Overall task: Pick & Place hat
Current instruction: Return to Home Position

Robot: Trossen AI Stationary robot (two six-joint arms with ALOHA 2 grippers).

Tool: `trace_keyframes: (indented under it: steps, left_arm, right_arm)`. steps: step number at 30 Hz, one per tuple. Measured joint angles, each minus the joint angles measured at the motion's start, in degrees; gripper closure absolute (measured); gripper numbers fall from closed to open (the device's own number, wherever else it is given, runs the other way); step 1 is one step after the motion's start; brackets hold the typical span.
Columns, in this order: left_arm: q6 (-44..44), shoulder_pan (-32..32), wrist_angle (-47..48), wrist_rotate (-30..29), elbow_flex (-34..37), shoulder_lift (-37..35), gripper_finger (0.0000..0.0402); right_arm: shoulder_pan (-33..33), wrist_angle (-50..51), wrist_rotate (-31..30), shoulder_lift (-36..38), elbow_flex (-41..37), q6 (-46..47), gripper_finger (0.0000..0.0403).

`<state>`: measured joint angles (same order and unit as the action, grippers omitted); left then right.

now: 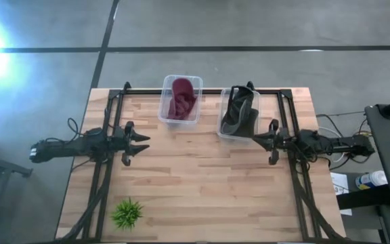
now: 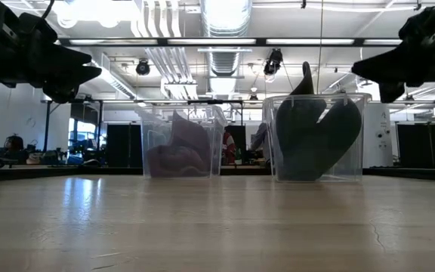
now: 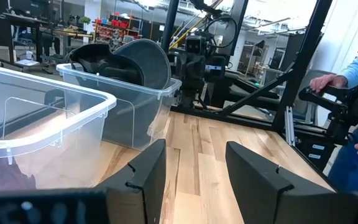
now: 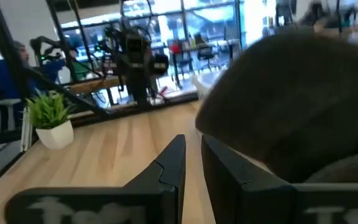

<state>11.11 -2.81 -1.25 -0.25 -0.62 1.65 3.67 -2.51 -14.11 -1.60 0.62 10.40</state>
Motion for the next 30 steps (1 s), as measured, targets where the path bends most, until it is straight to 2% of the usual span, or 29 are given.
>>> trace_keyframes:
  steps: [7, 12, 14, 24, 30]
  left_arm:
    - [0.0, 0.0, 0.0, 0.0, 0.0, 0.1, 0.0241]
    - [0.0, 0.0, 0.0, 0.0, 0.0, 0.1, 0.0241]
    - [0.0, 0.0, 0.0, 0.0, 0.0, 0.1, 0.0241]
    - [0.0, 0.0, 0.0, 0.0, 0.0, 0.1, 0.0241]
    - [0.0, 0.0, 0.0, 0.0, 0.0, 0.1, 0.0241]
  right_arm:
    - [0.5, 0.2, 2.2, 1.6, -0.1, -6.6, 0.0355]
    - [0.9, 2.1, 14.1, 1.5, -0.1, -9.4, 0.0355]
    - [1.0, 1.8, 15.9, 0.9, -0.1, -9.8, 0.0355]
    - [1.0, 1.8, 15.7, -1.1, -0.1, -1.9, 0.0355]
    - [1.0, 1.8, 15.6, -1.2, -0.1, -1.4, 0.0355]
